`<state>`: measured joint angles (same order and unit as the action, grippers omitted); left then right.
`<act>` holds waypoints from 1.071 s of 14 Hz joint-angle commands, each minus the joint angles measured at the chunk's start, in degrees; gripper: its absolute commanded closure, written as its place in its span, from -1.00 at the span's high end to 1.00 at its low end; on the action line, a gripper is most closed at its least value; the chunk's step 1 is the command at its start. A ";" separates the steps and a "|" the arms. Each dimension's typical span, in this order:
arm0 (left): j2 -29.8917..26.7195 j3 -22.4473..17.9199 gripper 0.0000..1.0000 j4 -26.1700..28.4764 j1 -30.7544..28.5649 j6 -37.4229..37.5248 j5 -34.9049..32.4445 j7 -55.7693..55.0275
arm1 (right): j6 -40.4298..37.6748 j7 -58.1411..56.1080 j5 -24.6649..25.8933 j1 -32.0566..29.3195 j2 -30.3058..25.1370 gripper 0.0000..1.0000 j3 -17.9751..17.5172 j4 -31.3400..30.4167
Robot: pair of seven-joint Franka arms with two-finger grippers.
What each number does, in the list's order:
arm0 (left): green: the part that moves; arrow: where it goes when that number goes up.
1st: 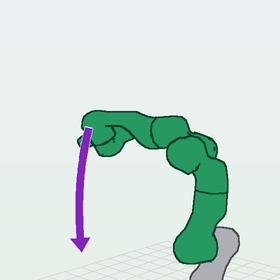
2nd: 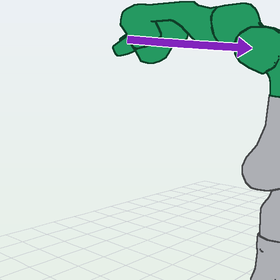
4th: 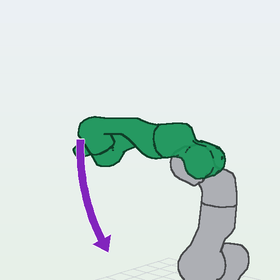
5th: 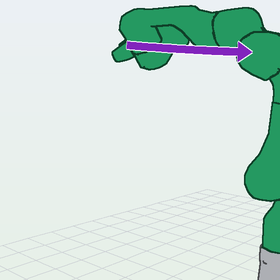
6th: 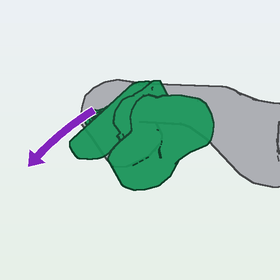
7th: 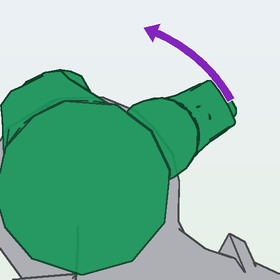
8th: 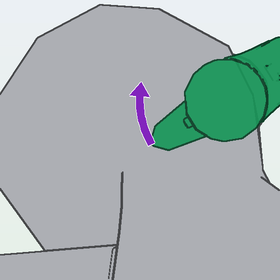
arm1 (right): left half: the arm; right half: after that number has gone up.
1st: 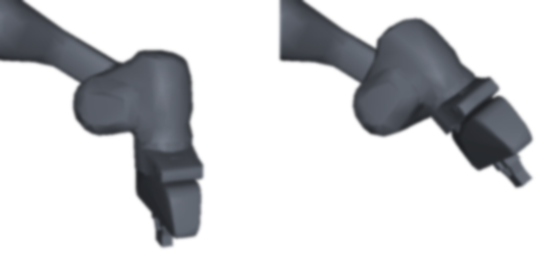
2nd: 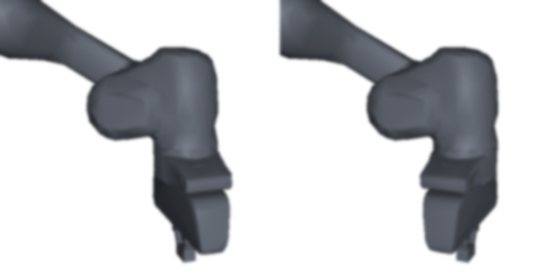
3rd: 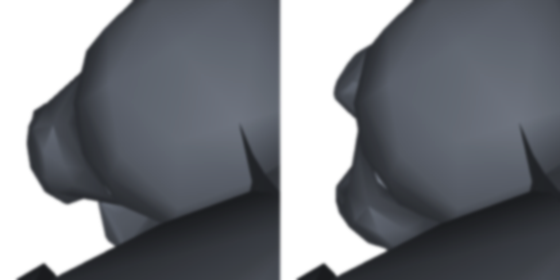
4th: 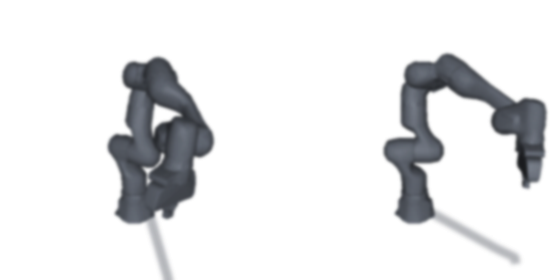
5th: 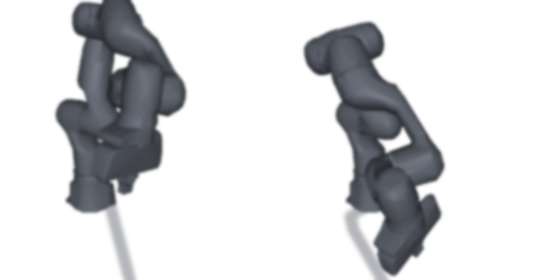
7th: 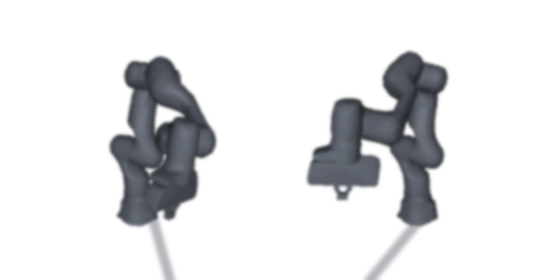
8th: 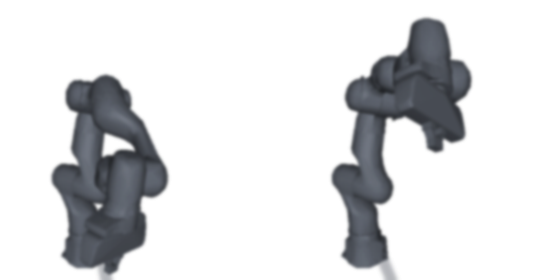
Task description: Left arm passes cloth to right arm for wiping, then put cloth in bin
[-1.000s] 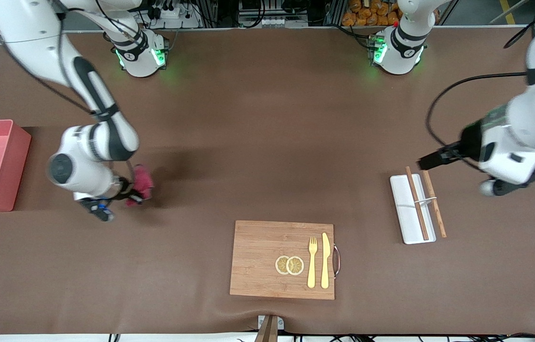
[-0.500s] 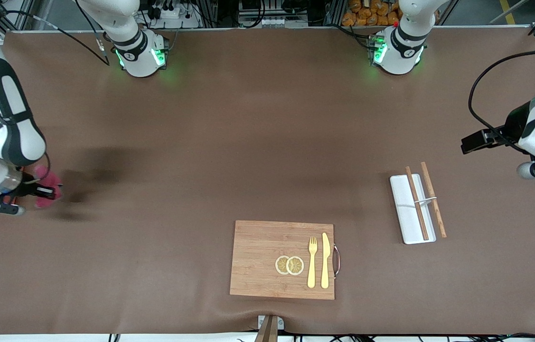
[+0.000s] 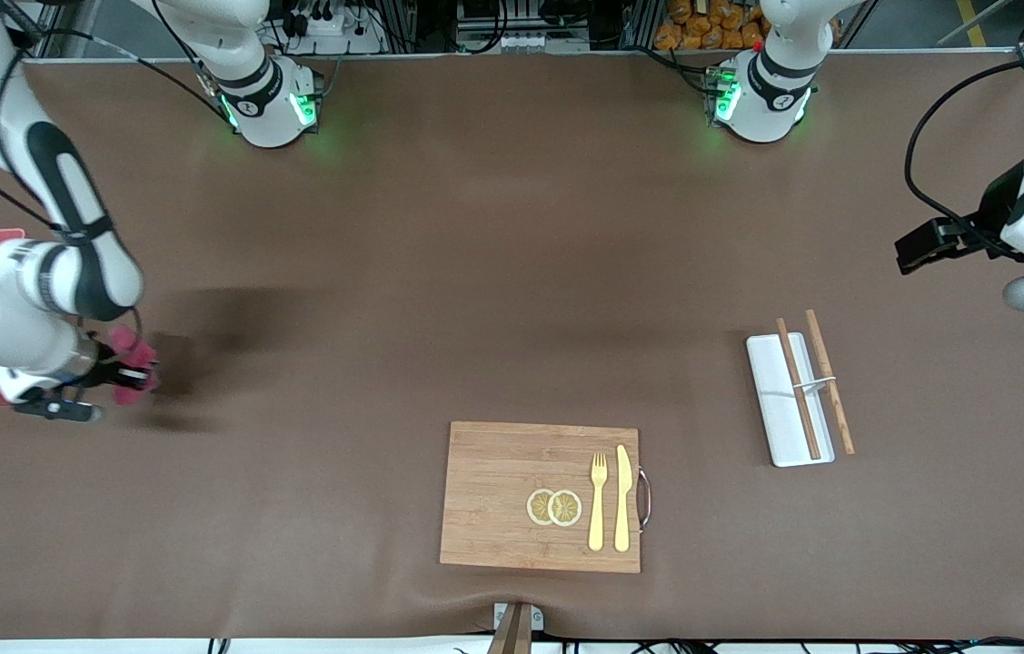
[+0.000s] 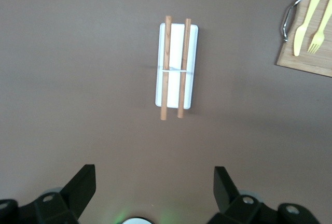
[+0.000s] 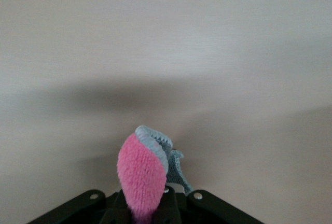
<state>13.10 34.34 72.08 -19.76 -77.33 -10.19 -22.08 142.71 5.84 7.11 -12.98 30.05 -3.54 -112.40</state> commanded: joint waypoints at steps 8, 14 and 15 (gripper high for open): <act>-12.73 -29.05 1.00 14.65 22.91 -5.36 8.69 6.34 | 0.73 50.66 -4.35 26.07 0.97 -1.00 -3.22 3.66; -14.60 -29.33 1.00 18.01 23.45 -6.87 9.40 7.23 | -23.14 50.15 -10.89 27.58 -2.36 -1.00 -3.50 17.64; -14.42 -29.07 1.00 17.84 23.54 -6.87 8.88 7.32 | -24.39 48.41 -10.72 26.44 -2.98 -1.00 -3.50 18.09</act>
<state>0.02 5.91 88.29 3.20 -82.93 -2.02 -15.82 122.79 55.86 -3.22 15.76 28.86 -6.87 -96.32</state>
